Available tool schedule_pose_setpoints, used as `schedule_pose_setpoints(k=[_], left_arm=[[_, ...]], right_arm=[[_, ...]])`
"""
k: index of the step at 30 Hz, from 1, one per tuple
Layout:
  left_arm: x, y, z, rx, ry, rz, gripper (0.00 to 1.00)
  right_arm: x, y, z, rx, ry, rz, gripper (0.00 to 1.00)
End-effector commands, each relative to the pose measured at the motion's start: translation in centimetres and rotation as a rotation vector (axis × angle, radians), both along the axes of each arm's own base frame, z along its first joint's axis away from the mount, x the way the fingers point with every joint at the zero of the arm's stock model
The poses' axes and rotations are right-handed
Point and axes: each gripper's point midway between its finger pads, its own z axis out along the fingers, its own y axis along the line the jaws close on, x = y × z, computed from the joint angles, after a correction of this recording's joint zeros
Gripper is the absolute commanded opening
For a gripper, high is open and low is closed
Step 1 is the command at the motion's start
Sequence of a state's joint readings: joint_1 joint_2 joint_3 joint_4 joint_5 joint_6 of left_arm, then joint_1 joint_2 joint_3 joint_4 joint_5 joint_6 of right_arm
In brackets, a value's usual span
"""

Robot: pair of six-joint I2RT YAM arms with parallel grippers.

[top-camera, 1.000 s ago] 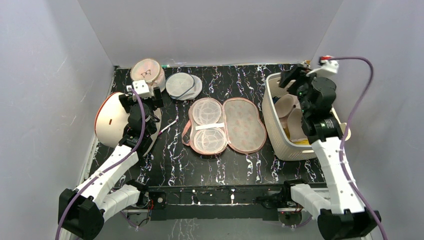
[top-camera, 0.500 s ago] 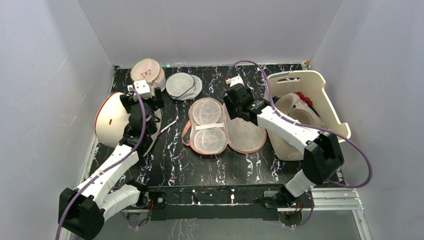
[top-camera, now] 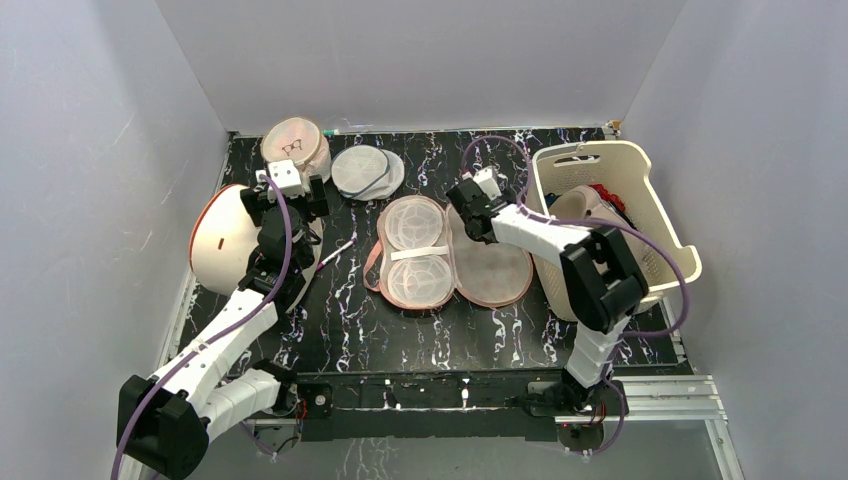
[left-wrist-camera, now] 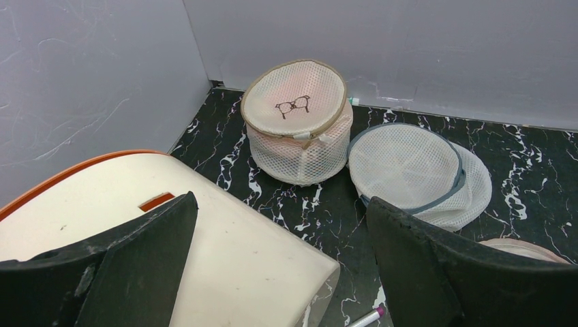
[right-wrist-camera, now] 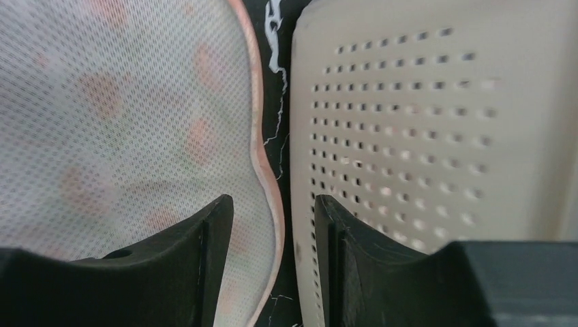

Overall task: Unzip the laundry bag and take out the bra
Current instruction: Close the laundry bag at the center of the board.

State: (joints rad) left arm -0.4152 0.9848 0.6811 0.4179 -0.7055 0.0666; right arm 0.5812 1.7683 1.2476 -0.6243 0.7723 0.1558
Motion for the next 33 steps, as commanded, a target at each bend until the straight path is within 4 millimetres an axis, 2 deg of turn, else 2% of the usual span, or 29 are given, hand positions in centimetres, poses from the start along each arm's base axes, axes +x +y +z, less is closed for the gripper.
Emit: schedule_pose_setpoints(k=[1, 6, 11, 18, 21, 25, 33], left_arm=[[-0.1, 0.2, 3.0, -0.036, -0.077, 0.007, 0.94], [-0.2, 0.3, 3.1, -0.036, -0.079, 0.010, 0.94], [-0.3, 0.3, 3.2, -0.040, -0.086, 0.008, 0.94], [-0.3, 0.3, 3.3, -0.039, -0.086, 0.007, 0.94], [-0.3, 0.3, 3.4, -0.040, -0.088, 0.008, 0.94], [-0.3, 0.3, 3.3, -0.040, -0.088, 0.009, 0.94], [-0.3, 0.3, 3.3, -0.042, -0.087, 0.006, 0.94]], right_arm=[[1.4, -0.1, -1.1, -0.014, -0.039, -0.050, 0.44], [1.5, -1.5, -3.1, -0.097, -0.020, -0.096, 0.35], [1.7, -2.3, -4.1, -0.139, -0.017, -0.112, 0.28], [2.4, -3.0, -5.3, -0.095, 0.002, -0.122, 0.28], [2.5, -2.5, -6.1, -0.025, 0.024, -0.105, 0.29], [2.3, -2.2, -6.8, 0.023, 0.037, -0.100, 0.31], [1.8, -3.2, -8.7, 0.080, 0.081, -0.128, 0.33]])
